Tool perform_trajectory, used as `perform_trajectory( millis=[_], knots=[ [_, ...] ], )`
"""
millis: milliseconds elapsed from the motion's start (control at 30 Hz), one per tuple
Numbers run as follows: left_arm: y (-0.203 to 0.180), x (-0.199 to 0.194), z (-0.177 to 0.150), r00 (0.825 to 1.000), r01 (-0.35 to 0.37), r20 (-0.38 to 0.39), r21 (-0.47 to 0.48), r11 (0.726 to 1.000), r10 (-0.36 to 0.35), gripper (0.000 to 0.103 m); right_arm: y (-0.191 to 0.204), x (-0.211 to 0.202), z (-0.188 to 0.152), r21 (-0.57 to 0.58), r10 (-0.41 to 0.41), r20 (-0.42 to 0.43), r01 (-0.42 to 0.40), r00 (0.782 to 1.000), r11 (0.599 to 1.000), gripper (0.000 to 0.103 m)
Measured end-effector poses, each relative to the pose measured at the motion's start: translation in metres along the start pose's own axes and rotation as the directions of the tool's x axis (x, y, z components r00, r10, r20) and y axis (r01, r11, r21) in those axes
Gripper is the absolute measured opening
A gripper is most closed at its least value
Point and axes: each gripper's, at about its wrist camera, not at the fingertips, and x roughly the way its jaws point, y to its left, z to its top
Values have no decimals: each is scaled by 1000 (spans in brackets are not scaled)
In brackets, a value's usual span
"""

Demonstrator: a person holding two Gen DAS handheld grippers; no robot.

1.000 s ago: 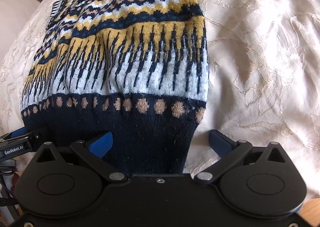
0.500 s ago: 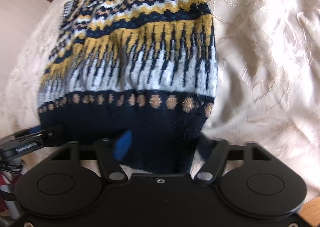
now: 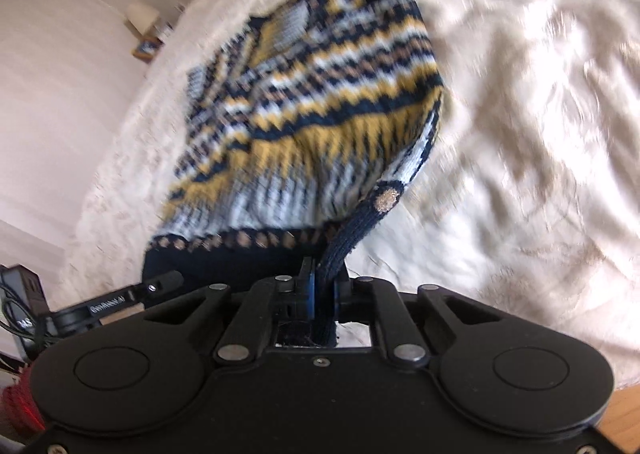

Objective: Fold small clothes
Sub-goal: 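Move both grippers to the navy ribbed hem and close on it, then lift the hem with both grippers and carry it over toward the collar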

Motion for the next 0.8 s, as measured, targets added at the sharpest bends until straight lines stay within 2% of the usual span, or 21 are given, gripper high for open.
perform_trajectory(
  millis=[200,400,633,800],
  knots=[
    [-5,-22,21,997,14,79,-12,1000,-13,10,14,-21,14,0,57,83,-57,995,998,15],
    [-4,-37,54,990,23,141,-10,1000,-22,10,34,-33,45,-32,100,156,-96,983,995,15],
    [3,-35,115,979,50,199,-5,999,-48,10,51,-27,105,-28,128,244,-125,961,992,15],
    [5,-19,166,971,78,225,19,997,-81,10,60,-12,153,-14,117,300,-119,947,993,15]
  ],
)
